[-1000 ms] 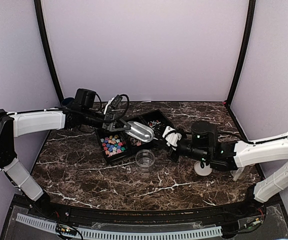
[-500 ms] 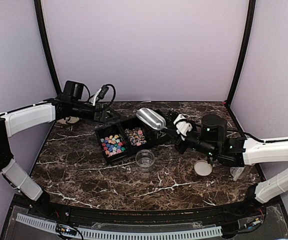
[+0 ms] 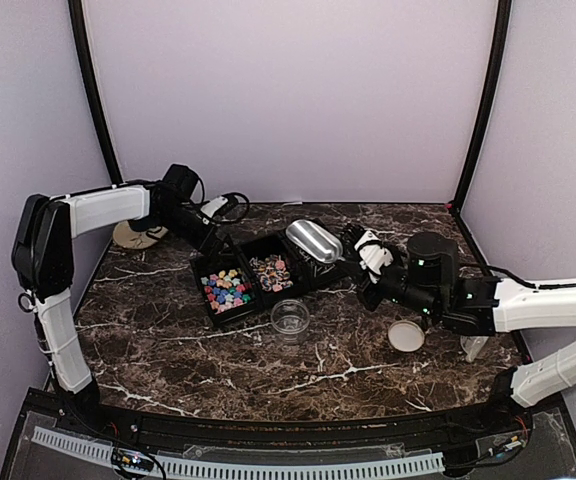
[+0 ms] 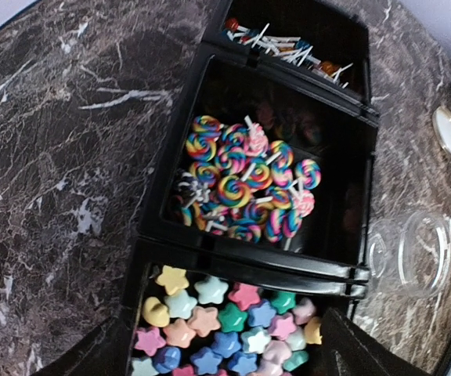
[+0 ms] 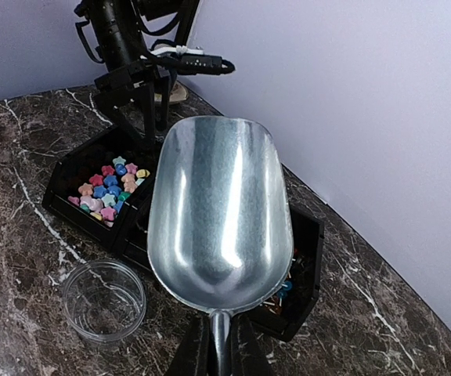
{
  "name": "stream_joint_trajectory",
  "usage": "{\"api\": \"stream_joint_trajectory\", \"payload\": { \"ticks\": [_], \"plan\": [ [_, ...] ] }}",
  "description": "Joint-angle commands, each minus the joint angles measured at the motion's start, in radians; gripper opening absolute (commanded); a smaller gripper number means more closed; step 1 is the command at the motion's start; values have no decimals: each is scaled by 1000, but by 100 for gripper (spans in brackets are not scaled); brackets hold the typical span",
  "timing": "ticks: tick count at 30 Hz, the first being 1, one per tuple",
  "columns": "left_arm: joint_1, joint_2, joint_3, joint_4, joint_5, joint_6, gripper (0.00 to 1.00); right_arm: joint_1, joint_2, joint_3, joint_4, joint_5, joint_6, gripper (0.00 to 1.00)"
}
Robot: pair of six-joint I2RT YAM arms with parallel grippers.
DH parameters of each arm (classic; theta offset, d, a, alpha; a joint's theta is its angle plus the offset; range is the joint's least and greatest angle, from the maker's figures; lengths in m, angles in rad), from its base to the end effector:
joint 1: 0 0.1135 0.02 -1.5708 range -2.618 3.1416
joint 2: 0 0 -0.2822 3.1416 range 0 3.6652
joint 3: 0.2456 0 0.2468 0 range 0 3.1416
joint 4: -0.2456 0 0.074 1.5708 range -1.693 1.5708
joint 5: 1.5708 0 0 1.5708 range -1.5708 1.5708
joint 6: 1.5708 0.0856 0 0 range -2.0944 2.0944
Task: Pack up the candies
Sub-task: Adjust the fake candies in the storage box.
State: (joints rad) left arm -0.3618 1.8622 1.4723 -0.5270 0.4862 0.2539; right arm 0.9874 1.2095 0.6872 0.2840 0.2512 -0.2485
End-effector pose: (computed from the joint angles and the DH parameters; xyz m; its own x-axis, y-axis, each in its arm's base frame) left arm 0.3940 -0.1919 0.2295 -0.5732 0.4544 -0.6819 0.7467 0.6324 -0.2062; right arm 0.1886 0.2471 0.2730 0.0401 -0.3718 -0.9275 -0.6866 0.6641 -0.2959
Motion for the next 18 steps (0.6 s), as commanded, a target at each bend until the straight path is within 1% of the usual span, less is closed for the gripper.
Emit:
{"api": "stream_joint_trajectory", "payload": {
  "ticks": [1, 3, 10, 18],
  "plan": [
    [7, 78, 135, -151, -144, 128, 86, -9, -53, -36, 50, 13, 34, 0],
    [6, 103, 163, -163, -189, 149, 84, -9, -70, -44, 50, 3, 41, 0],
    [7, 150, 169, -172, -220, 197, 76, -9, -102, -60, 59, -19, 52, 0],
    [9, 236, 208, -172, -249, 202, 60, -9, -84, -53, 53, -44, 60, 0]
  ]
}}
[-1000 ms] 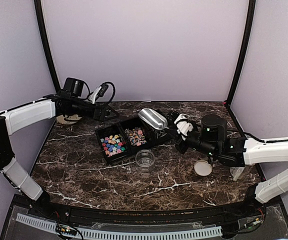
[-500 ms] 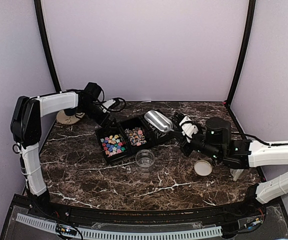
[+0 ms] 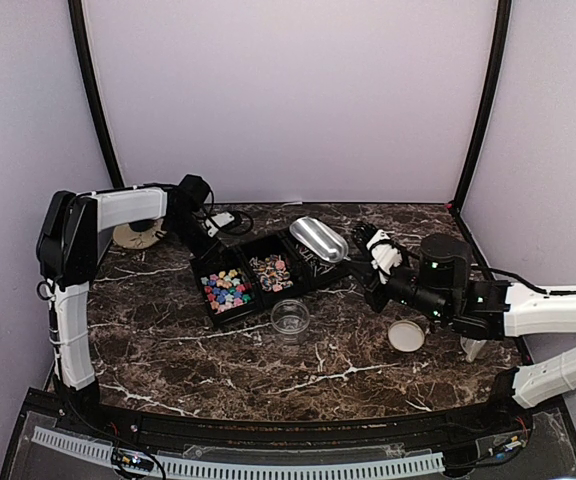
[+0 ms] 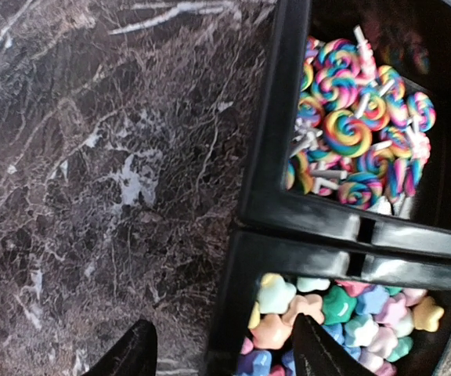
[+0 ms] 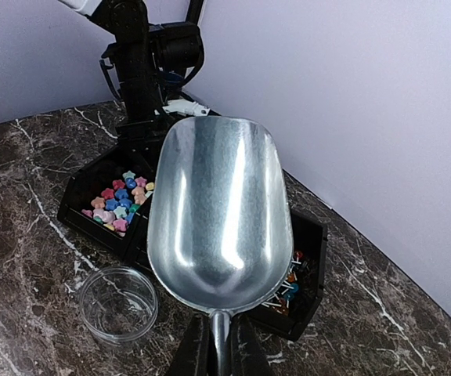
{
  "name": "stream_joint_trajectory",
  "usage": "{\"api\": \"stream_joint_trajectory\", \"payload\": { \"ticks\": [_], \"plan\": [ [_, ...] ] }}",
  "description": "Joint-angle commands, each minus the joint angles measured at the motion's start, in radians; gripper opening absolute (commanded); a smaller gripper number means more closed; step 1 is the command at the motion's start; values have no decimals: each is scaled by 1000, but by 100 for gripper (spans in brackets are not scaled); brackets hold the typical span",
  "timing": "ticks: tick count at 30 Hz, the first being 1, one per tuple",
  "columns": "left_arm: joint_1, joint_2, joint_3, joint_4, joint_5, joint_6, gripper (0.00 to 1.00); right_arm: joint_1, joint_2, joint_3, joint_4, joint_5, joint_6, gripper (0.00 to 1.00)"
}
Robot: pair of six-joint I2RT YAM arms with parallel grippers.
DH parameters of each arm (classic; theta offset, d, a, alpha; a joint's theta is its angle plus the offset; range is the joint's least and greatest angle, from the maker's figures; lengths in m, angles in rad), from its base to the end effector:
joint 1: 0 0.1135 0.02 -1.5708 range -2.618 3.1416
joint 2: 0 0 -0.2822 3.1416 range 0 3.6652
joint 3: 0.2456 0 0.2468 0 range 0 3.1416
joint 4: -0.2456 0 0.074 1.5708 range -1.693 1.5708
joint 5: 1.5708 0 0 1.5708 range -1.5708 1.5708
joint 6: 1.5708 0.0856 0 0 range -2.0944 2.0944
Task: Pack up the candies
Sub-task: Adjust the fake candies in the storage box.
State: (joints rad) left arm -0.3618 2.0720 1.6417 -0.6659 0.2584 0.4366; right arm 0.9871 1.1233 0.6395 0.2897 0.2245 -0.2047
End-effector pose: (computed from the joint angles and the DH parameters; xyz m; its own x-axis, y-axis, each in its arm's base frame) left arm 0.4317 -0.1868 0.1762 -0.5630 0.6502 -0.5102 0.7609 0.6488 -0.0127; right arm 0.1769 0.2333 0.2793 0.0368 -0.3038 -0.9520 -0.7002 0.6718 -0.2415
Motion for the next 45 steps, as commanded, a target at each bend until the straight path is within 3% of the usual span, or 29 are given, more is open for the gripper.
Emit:
{"api": "stream_joint_trajectory", "payload": {
  "ticks": [1, 5, 8, 16, 22, 26, 34, 39, 45],
  "plan": [
    [8, 33, 46, -33, -24, 21, 58, -8, 5, -5, 48, -20, 16, 0],
    [8, 58, 67, -32, -30, 29, 46, -8, 15, -2, 47, -31, 18, 0],
    [8, 72, 75, -32, -34, 30, 32, -8, 17, 1, 42, -36, 19, 0],
    [8, 85, 72, -38, 11, 9, 12, -9, 28, 4, 40, -40, 18, 0],
    [0, 84, 49, -33, 6, -18, 12, -8, 24, 6, 37, -45, 17, 0],
    [-2, 86, 40, -31, 8, -61, 0, -8, 28, 8, 33, -44, 15, 0],
    [-2, 80, 2, 0, 140, -246, 0, -8, 67, 96, -82, -20, 17, 0],
    [-2, 57, -85, 127, 302, -434, 0, -8, 84, 182, -170, 4, 47, 0],
    [-5, -41, -276, 392, 472, -645, 0, -8, 151, 348, -341, 13, 88, 0]
  ]
}}
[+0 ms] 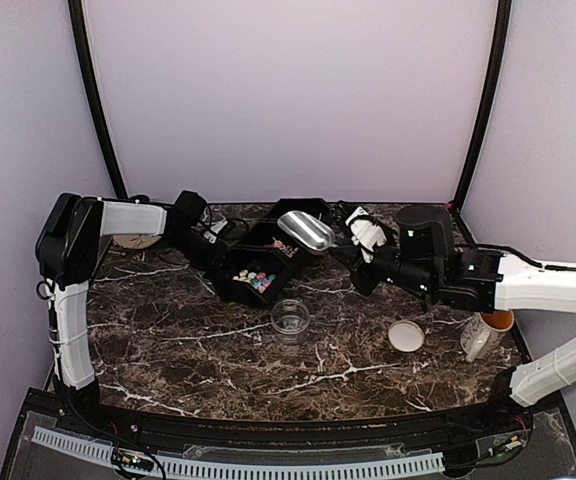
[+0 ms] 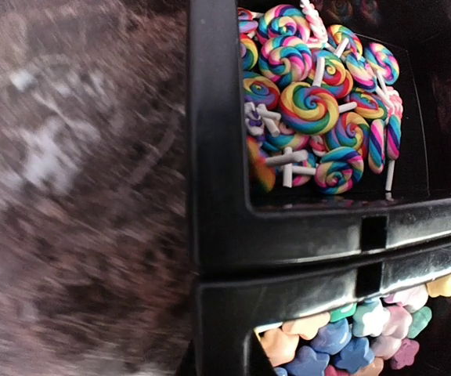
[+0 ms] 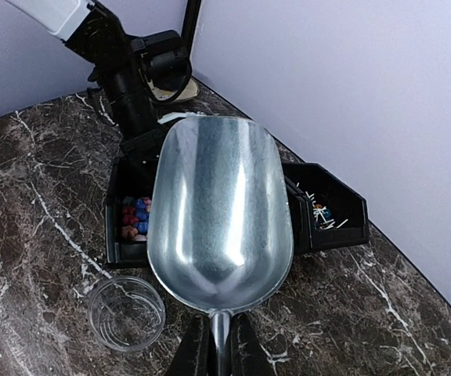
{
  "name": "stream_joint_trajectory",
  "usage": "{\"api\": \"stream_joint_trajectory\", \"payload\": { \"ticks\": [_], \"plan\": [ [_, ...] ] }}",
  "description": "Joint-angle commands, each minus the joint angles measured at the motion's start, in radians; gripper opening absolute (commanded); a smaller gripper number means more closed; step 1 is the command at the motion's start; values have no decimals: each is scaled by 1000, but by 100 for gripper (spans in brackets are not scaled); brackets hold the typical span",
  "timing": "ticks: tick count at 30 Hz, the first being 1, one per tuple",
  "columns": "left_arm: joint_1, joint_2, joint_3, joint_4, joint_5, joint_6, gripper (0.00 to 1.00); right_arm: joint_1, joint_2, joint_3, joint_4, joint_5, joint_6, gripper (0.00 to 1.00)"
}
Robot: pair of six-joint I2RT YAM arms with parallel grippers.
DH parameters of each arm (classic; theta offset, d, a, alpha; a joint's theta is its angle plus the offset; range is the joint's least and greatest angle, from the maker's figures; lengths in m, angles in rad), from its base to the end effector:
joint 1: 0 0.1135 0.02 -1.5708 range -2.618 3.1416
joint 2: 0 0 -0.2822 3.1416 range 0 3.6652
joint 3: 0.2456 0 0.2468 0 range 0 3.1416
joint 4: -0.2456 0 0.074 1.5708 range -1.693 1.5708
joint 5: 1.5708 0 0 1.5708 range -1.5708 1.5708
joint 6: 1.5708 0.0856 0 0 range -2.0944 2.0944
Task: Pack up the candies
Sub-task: Adjust the fake candies in the storage box, then scoop the fake candies from the storage box.
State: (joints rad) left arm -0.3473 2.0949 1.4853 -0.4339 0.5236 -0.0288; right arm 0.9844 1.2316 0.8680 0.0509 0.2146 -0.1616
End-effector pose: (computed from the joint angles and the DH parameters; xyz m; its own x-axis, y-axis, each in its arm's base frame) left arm 0.4240 -0.1990 0.1419 -0.8275 0.2730 -0.4906 0.5077 0.7368 -0.4464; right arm 0.1929 0.2574 0.3021 -0.0551 -0.3670 -0.9286 -0.7199 0.6590 -0.2177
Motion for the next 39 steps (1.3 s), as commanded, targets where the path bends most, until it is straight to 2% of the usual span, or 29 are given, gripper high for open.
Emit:
{"api": "stream_joint_trajectory", "payload": {
  "ticks": [1, 4, 8, 12, 15, 19, 24, 29, 39],
  "plan": [
    [-19, -79, -140, 189, 209, -205, 0, -6, 60, 158, -143, 22, 51, 0],
    [-24, -121, -202, 272, 256, -267, 0, -6, 118, 292, -298, 33, 67, 0],
    [-44, -166, -214, 281, 226, -257, 0, -6, 187, 445, -479, 42, 70, 0],
    [-55, -201, -211, 252, 132, -240, 0, -6, 244, 551, -629, 19, 59, 0],
    [-61, -254, -222, 244, 3, -240, 0, -5, 302, 619, -732, 8, 44, 0],
    [-62, -311, -220, 247, -115, -250, 0, -2, 380, 675, -802, -16, 34, 0],
    [-61, -348, -220, 237, -185, -224, 0, 12, 510, 772, -878, -26, 12, 0],
    [-62, -396, -270, 289, -222, -216, 0, 22, 608, 866, -946, -33, -10, 0],
    [-70, -418, -263, 247, -301, -153, 0, 36, 795, 1075, -1068, -42, -69, 0]
  ]
}}
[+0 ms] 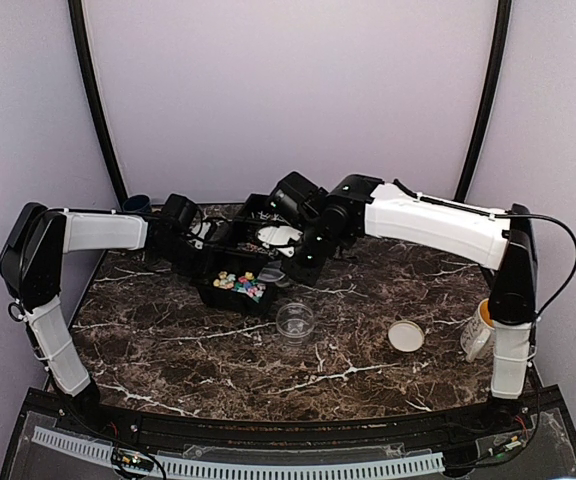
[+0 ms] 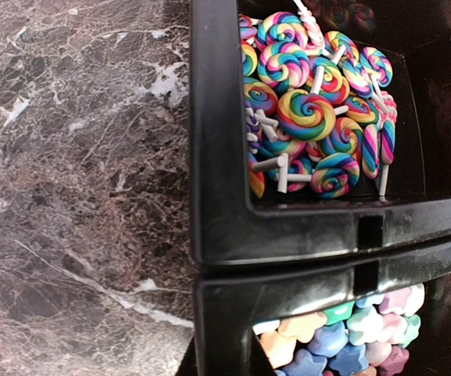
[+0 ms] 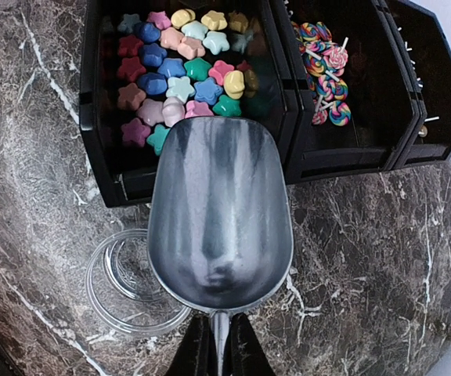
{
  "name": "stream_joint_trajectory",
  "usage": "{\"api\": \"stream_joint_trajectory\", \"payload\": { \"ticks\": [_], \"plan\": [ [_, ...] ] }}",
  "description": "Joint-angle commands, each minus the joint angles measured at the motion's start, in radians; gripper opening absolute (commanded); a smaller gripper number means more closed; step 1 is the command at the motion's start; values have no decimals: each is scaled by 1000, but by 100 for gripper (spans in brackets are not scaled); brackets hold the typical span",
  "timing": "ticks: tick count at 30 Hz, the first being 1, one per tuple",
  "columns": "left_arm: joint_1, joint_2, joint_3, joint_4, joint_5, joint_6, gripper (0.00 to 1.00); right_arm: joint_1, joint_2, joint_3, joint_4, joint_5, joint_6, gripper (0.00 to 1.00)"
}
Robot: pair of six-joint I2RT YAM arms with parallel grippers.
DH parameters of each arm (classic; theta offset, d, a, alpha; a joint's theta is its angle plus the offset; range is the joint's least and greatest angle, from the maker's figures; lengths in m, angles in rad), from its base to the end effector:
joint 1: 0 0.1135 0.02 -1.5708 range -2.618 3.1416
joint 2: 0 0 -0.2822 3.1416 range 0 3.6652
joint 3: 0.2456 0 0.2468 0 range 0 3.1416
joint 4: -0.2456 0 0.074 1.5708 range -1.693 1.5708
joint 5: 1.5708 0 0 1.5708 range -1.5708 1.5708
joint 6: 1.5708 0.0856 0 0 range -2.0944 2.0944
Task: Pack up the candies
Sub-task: Scoop the fake candies from the storage box.
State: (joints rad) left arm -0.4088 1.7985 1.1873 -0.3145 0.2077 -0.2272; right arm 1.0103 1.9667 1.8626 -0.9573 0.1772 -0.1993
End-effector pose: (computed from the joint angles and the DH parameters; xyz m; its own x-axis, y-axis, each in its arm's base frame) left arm 0.3683 -0.1788 0.1741 -0.8276 0.1183 -0.5487 0.3247 0.8983 -0.2960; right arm 0.2522 0.3734 0.2705 -0.2989 -0.8428 -0.4475 -0.8643 0.4379 -0.2474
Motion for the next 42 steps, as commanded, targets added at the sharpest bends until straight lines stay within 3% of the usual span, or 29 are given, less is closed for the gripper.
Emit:
{"api": "stream_joint_trajectory", "payload": {
  "ticks": [1, 11, 21, 32, 42],
  "plan": [
    [-11, -123, 34, 124, 10, 50, 0, 10, 79, 102, -75, -2, -35, 0],
    [-29, -134, 44, 103, -37, 72, 0, 28, 283, 312, -215, 16, -64, 0],
    [-51, -183, 18, 148, -60, 106, 0, 53, 417, 387, -220, -18, -112, 0],
    [-51, -235, -38, 246, 5, 108, 0, 73, 423, 281, 78, -81, -137, 0],
    [-50, -269, -50, 265, 20, 95, 0, 82, 336, 7, 406, -104, -138, 0]
  ]
}}
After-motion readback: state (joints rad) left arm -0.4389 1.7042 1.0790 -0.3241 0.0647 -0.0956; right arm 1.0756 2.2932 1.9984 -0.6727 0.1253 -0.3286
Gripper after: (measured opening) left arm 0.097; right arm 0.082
